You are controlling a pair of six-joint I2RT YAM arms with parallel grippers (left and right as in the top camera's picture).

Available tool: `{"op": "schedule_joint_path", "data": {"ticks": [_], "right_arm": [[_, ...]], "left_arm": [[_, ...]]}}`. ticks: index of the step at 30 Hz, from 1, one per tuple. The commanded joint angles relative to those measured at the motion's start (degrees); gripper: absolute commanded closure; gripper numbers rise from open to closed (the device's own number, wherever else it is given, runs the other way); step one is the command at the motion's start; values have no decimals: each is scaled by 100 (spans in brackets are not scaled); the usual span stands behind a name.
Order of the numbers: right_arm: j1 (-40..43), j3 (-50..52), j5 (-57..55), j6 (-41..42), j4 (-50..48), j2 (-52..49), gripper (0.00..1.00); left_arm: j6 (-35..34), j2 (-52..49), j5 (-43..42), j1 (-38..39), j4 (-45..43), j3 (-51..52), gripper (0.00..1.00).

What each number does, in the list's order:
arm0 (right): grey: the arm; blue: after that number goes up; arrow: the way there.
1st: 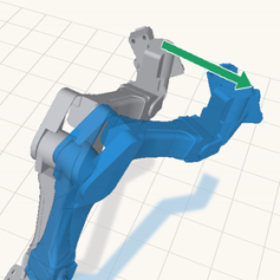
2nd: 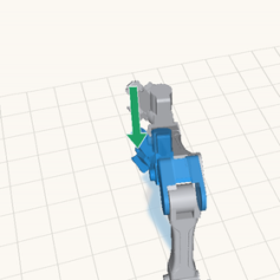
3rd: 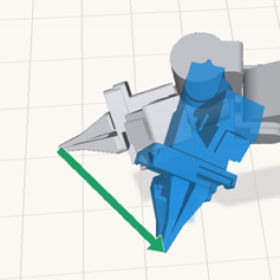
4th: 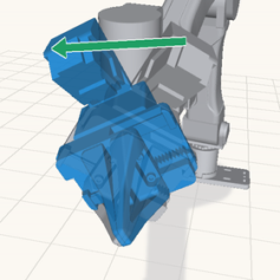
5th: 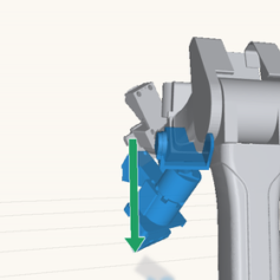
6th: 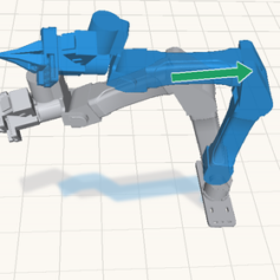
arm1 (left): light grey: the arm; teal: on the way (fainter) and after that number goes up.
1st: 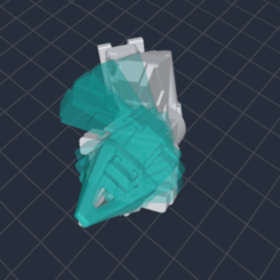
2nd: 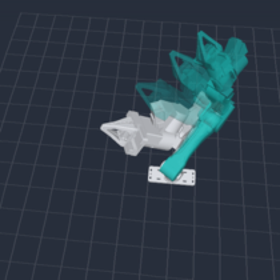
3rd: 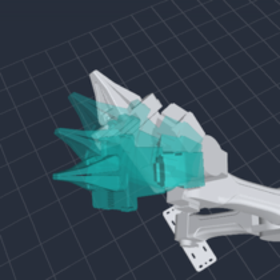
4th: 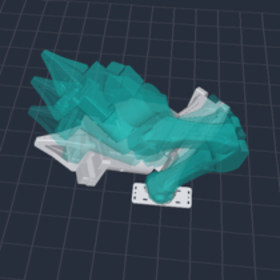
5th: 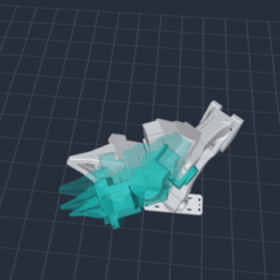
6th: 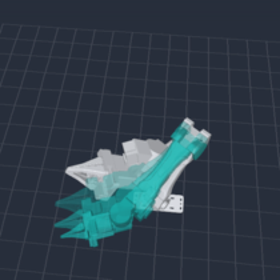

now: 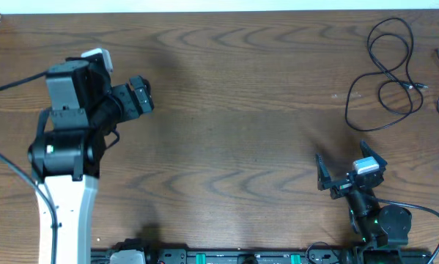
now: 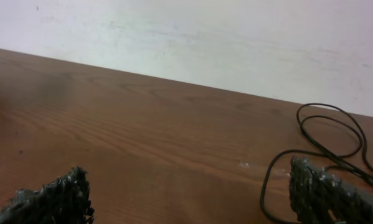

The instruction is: Untangle cables

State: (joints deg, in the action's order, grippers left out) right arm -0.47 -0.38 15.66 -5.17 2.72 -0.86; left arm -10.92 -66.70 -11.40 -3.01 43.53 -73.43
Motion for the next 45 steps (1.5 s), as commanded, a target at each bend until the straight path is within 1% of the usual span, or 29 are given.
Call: {"op": "schedule_joint_path", "data": {"ticks": [1,5,9,11,13,17,21,27,34,37,41,42,45], "right_arm": [[-37,7,59,39,26,9,1],[-37,7,59,39,26,9,1],[-37,7,57,39,26,9,1],[-37,7,57,39,26,9,1],[-37,7,57,39,26,9,1],[-37,7,57,39,26,9,1],[-37,7,57,39,26,9,1],[-37,7,57,39,26,9,1],[-37,7,57,39,26,9,1],[-37,7,57,39,26,9,1],[-37,7,57,39,26,9,1],[-37,7,57,39,26,9,1],[-37,7,57,39,26,9,1]], "left_arm": [[-24,728,61,-26,17,334,3],[105,1635,376,-31,15,841,3],[103,2677,378,-31,9,1600,3],[105,3163,400,-31,-170,1987,3],[105,3652,509,-31,-551,2476,3],[114,4597,721,-31,-1797,3606,3],[149,5309,804,-31,-2990,4695,3],[157,5939,804,61,-4197,5869,3],[459,6218,802,188,-5250,6793,3],[638,6402,802,254,-5379,7066,3],[662,6616,800,260,-5357,7331,3],[667,6666,804,260,-5134,7320,3],[752,6662,804,260,-4894,7320,3]]}}
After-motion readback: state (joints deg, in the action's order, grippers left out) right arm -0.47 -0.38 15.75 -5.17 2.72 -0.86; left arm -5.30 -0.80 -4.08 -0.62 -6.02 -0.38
